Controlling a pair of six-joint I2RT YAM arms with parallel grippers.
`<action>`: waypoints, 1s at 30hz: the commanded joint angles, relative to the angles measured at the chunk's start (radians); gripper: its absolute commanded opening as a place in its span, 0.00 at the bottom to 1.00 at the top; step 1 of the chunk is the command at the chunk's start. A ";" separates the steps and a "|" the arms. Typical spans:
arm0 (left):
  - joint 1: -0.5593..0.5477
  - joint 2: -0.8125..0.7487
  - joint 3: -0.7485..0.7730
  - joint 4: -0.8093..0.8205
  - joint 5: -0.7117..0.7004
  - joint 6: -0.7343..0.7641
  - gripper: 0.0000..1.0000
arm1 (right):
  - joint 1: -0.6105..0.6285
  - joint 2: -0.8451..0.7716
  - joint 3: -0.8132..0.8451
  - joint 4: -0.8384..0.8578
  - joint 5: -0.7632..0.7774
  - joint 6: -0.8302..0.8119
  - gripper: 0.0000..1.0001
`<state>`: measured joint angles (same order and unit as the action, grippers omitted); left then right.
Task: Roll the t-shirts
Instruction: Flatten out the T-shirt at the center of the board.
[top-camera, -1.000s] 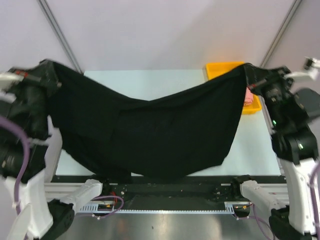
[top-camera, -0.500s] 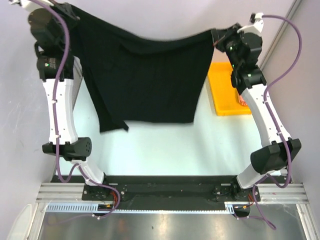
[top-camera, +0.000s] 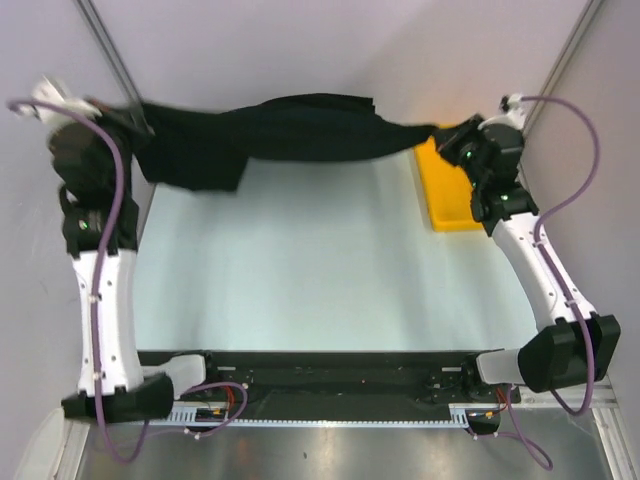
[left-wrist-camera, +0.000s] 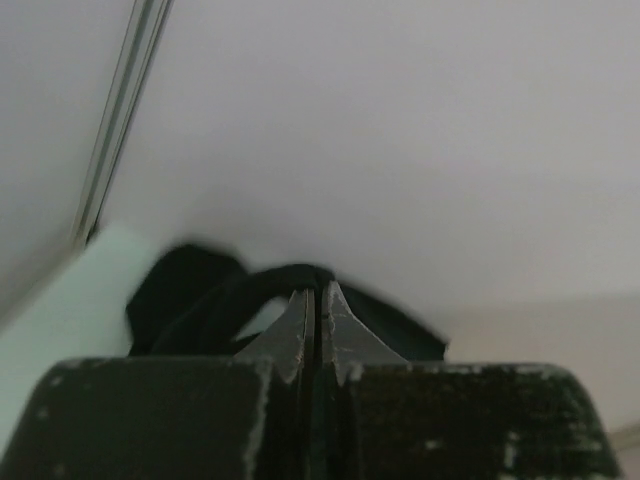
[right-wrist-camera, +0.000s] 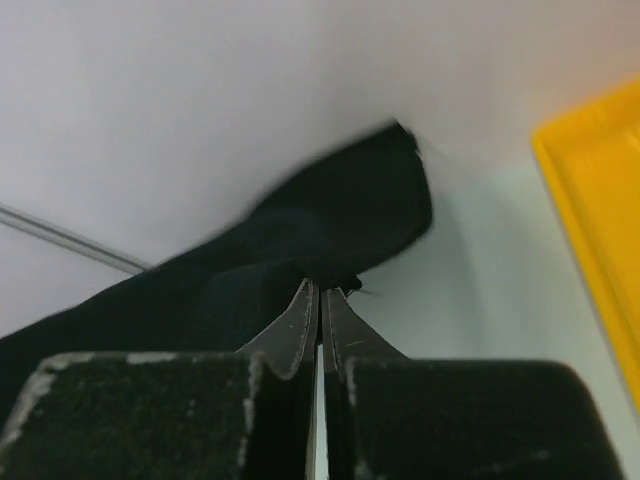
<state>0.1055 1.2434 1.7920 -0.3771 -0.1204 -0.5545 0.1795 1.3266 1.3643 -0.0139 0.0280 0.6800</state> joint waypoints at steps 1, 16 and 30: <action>0.008 -0.139 -0.443 -0.009 0.009 -0.071 0.00 | -0.002 0.042 -0.150 -0.155 -0.063 0.018 0.00; 0.029 -0.228 -1.168 -0.160 -0.105 -0.208 0.00 | 0.006 0.321 -0.347 -0.383 0.071 -0.092 0.00; 0.128 -0.286 -1.134 -0.214 -0.021 -0.068 0.31 | 0.006 0.250 -0.453 -0.390 0.155 -0.126 0.00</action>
<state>0.2234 0.9195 0.6220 -0.6159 -0.2623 -0.6769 0.1852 1.6131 0.9234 -0.4088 0.1387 0.5774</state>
